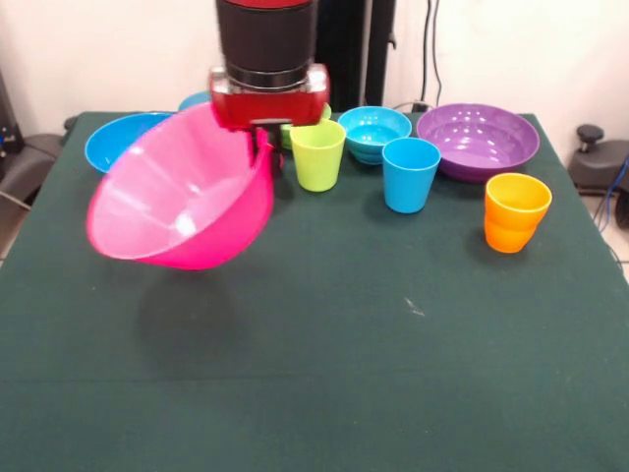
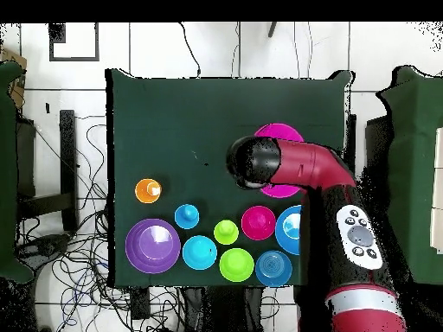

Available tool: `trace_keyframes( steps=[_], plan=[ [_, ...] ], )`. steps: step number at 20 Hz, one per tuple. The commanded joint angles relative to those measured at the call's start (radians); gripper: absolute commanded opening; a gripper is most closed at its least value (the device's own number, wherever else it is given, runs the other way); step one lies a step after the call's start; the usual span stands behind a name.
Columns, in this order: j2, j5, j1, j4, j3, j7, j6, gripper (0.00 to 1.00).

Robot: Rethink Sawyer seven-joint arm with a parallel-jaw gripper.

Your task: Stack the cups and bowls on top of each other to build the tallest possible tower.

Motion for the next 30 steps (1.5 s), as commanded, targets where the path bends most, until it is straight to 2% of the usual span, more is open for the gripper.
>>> trace_keyframes(
  steps=[1, 4, 8, 12, 15, 20, 26, 30],
  plan=[
    [-0.009, 0.163, -0.038, 0.145, 0.199, 0.03, 0.07, 0.0],
    [-0.003, 0.234, -0.063, 0.181, 0.256, 0.025, 0.054, 0.0],
    [-0.011, 0.262, -0.043, 0.178, 0.267, 0.051, 0.041, 0.0],
    [-0.037, 0.27, 0.006, 0.154, 0.248, 0.093, 0.048, 0.0],
    [-0.053, 0.326, -0.004, 0.174, 0.28, 0.102, 0.063, 0.0],
    [-0.052, 0.432, -0.038, 0.201, 0.359, 0.099, 0.072, 0.0],
    [-0.012, 0.575, -0.121, 0.271, 0.51, 0.044, 0.03, 0.0],
    [0.035, 0.622, -0.191, 0.304, 0.604, -0.016, 0.028, 0.0]
  ],
)
